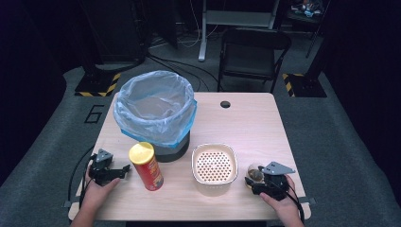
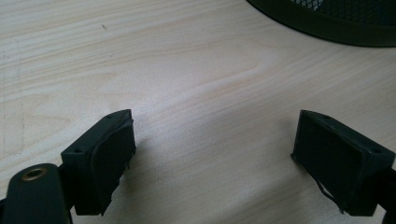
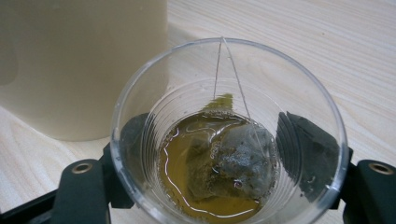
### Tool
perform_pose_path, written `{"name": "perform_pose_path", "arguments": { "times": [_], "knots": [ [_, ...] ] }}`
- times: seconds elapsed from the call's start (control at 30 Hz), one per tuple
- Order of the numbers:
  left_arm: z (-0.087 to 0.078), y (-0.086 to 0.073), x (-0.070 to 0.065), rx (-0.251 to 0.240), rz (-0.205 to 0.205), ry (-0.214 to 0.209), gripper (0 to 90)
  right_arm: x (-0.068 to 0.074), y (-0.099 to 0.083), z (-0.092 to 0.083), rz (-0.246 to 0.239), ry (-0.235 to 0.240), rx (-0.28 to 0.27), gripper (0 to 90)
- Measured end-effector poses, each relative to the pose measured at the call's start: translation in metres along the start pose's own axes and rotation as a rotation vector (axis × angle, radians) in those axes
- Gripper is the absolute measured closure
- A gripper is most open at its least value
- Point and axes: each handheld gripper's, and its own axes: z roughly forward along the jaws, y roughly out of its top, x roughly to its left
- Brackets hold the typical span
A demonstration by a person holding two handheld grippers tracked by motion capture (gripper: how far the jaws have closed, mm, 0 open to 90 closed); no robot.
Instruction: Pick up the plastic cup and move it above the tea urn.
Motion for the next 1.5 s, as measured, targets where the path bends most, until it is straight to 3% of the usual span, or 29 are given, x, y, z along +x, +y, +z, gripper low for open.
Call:
{"name": "perform_pose_path", "arguments": {
  "times": [0.3,0.47,0.8,0.9,1.0,1.1,1.5],
  "knots": [
    [0.000,0.000,0.000,0.000,0.000,0.000,12.7,-0.001,-0.001,-0.001,-0.016,0.006,-0.055,28.9],
    [0.000,0.000,0.000,0.000,0.000,0.000,12.7,-0.002,0.000,-0.004,-0.049,-0.018,-0.086,31.4],
    [0.000,0.000,0.000,0.000,0.000,0.000,12.7,-0.010,0.006,-0.010,-0.027,0.006,-0.073,34.0],
    [0.000,0.000,0.000,0.000,0.000,0.000,12.7,-0.012,0.014,-0.012,-0.036,0.023,-0.063,34.6],
    [0.000,0.000,0.000,0.000,0.000,0.000,12.8,-0.014,0.025,-0.014,-0.106,0.016,-0.025,35.0],
    [0.000,0.000,0.000,0.000,0.000,0.000,12.8,-0.018,0.036,-0.014,-0.135,0.036,-0.026,35.5],
    [0.000,0.000,0.000,0.000,0.000,0.000,12.7,-0.035,0.075,-0.005,-0.159,0.052,-0.068,36.3]
  ]
}}
